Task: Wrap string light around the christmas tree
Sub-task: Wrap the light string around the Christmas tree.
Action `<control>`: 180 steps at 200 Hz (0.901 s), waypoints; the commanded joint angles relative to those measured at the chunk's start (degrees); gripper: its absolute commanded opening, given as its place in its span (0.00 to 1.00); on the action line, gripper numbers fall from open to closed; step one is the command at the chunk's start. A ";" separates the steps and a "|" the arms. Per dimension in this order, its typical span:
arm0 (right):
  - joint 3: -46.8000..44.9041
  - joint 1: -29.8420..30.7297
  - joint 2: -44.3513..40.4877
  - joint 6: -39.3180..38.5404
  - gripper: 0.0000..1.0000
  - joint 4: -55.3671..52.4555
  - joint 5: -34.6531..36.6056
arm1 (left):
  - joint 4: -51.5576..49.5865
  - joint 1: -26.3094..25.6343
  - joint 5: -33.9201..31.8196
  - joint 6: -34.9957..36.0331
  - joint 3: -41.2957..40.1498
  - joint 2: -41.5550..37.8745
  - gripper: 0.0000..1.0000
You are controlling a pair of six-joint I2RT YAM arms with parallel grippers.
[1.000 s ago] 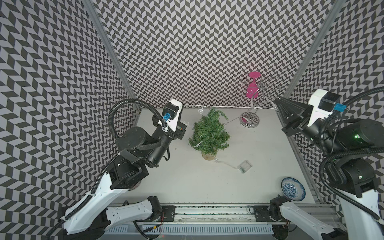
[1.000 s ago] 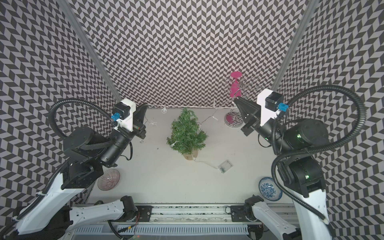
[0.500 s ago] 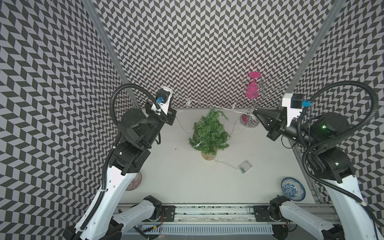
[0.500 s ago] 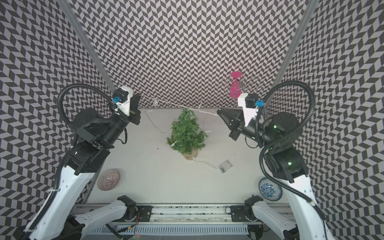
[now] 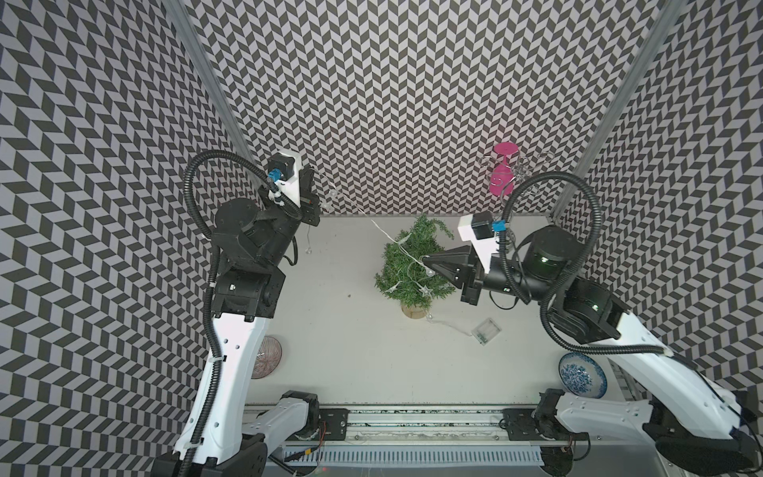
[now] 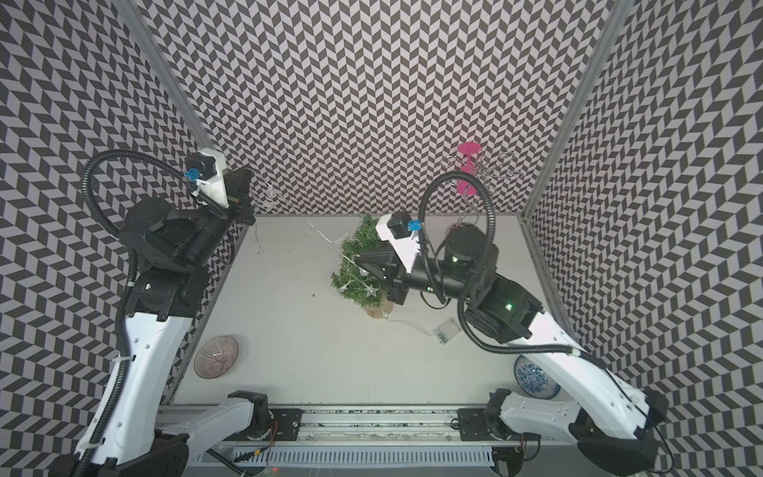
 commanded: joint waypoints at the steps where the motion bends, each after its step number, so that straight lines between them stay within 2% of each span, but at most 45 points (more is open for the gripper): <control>1: 5.34 2.04 4.45 -1.25 0.00 2.81 5.66 | 3.94 2.63 4.53 -3.63 3.67 2.06 0.00; 42: 13.28 4.25 12.23 -3.38 0.01 -0.18 11.39 | 6.21 5.52 7.72 -6.68 8.34 7.06 0.00; 110: 21.81 4.43 18.71 -5.58 0.03 -1.21 17.86 | 8.18 5.89 11.24 -9.48 13.41 12.91 0.00; 180: 30.31 4.36 24.67 -9.28 0.08 -7.01 21.77 | 9.77 7.26 12.87 -10.18 12.85 15.74 0.00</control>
